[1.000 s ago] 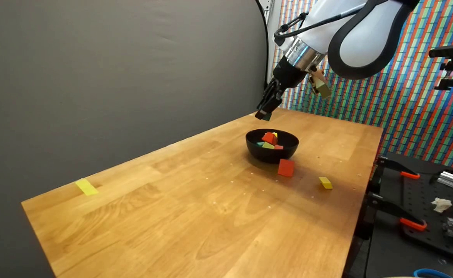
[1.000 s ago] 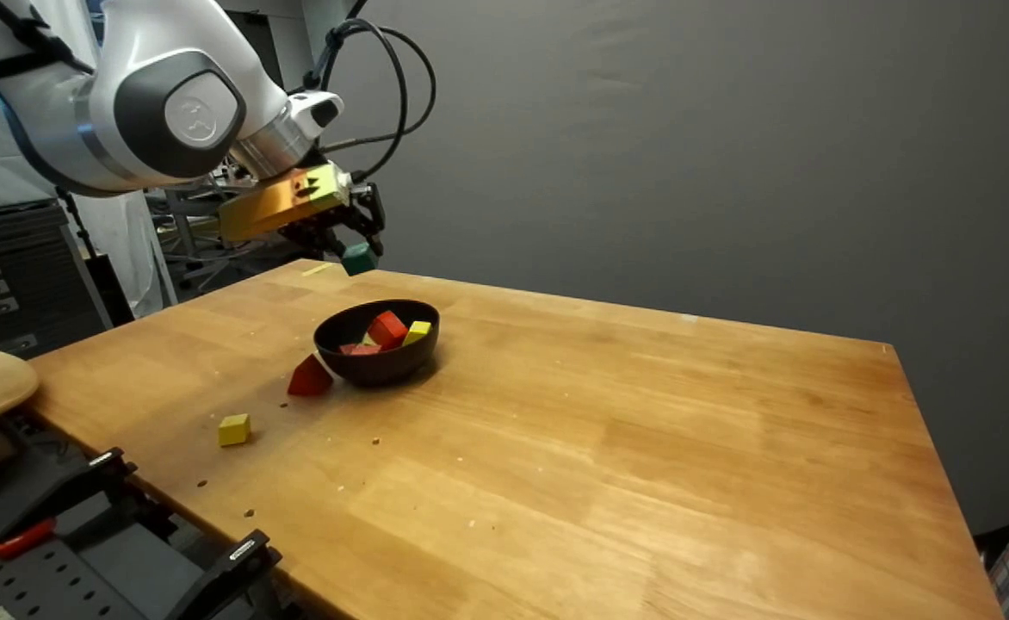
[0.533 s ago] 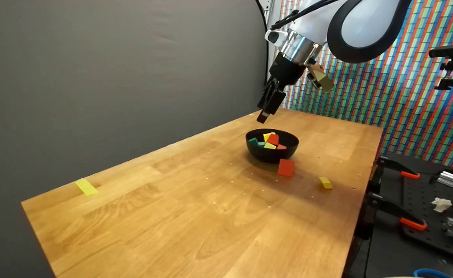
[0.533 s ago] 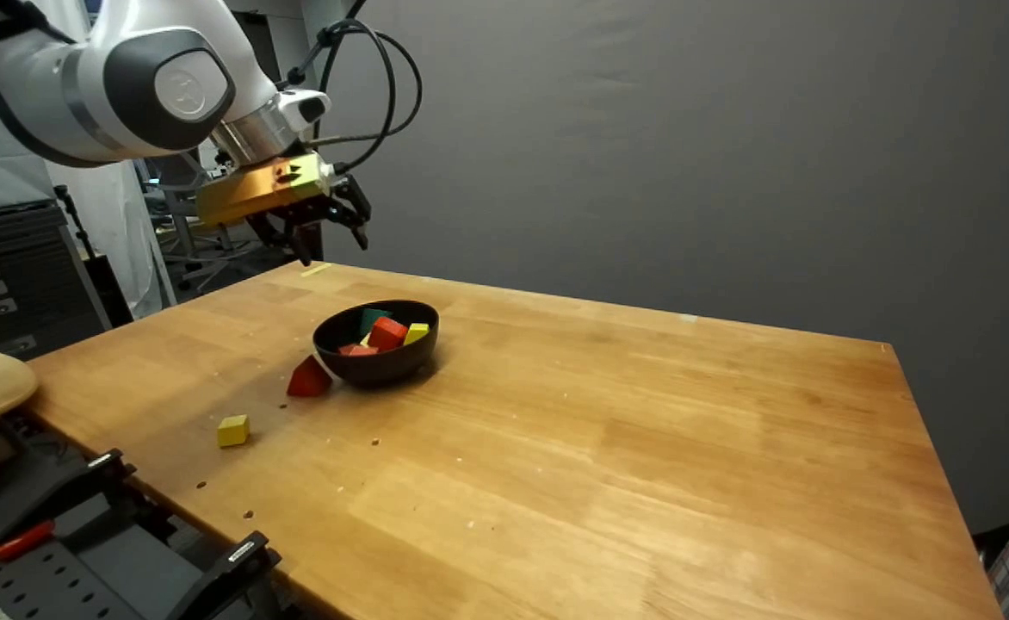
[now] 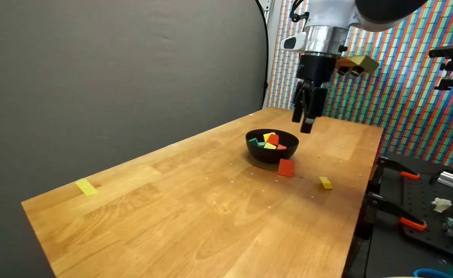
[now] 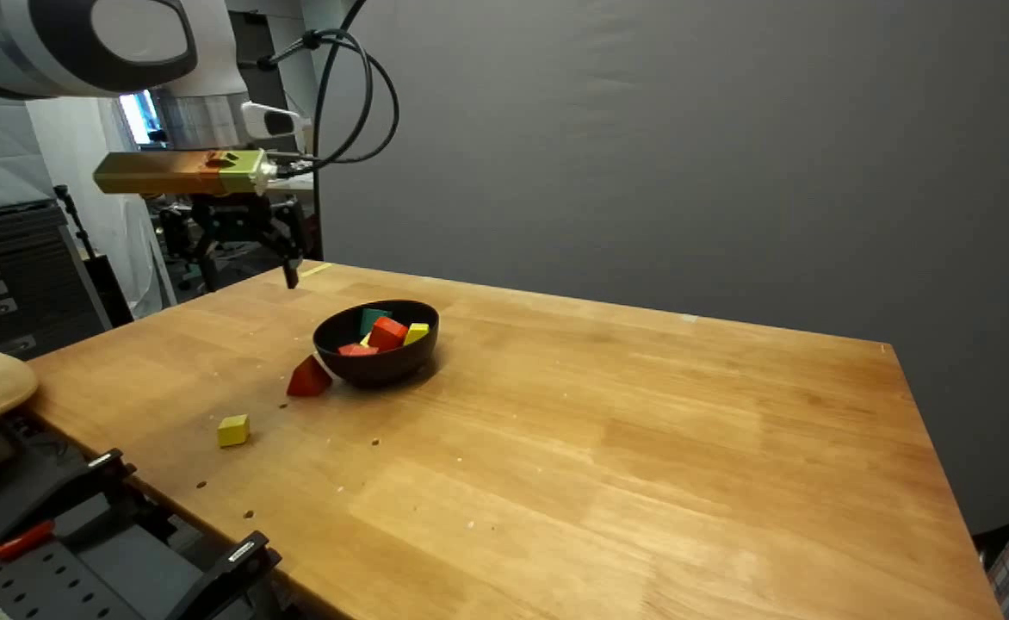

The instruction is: Put all the blocks in the bowl

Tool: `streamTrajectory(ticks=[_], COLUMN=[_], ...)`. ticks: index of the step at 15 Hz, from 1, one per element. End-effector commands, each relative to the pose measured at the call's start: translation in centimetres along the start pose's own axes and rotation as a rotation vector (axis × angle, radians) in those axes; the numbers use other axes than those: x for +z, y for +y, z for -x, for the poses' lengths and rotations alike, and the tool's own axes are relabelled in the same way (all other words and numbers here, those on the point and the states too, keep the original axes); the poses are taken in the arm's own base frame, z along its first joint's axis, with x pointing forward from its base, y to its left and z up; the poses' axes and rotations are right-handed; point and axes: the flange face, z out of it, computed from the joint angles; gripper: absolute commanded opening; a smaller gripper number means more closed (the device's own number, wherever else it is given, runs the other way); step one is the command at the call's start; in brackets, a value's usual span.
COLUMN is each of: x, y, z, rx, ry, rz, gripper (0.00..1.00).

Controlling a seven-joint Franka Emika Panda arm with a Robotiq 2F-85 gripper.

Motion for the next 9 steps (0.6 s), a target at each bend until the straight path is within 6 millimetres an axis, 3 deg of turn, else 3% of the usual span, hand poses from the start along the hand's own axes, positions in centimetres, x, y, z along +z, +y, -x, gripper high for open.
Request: streamTrajectory(ticks=[1,2,3,4,5,7,9], x=[-0.6,-0.2,0.1,0.6,0.6,0.9,2.5], y=[-2.1,-2.7,-2.9,-3.5,-2.8,-3.5,-3.3], z=[3.3,3.8,2.7,2.9,2.9,2.8,2.5], rx=[0.081,0.108,0.14,0.166,0.126,0.142,0.173], ry=[-0.071,-0.086,-0.101,-0.107,-0.104,-0.109,-0.128], rz=[-0.101,-0.133,-0.159,-0.184,-0.145,-0.166,-0.127], gripper=[1.0,1.0,1.0,1.0,1.0,1.0,1.0])
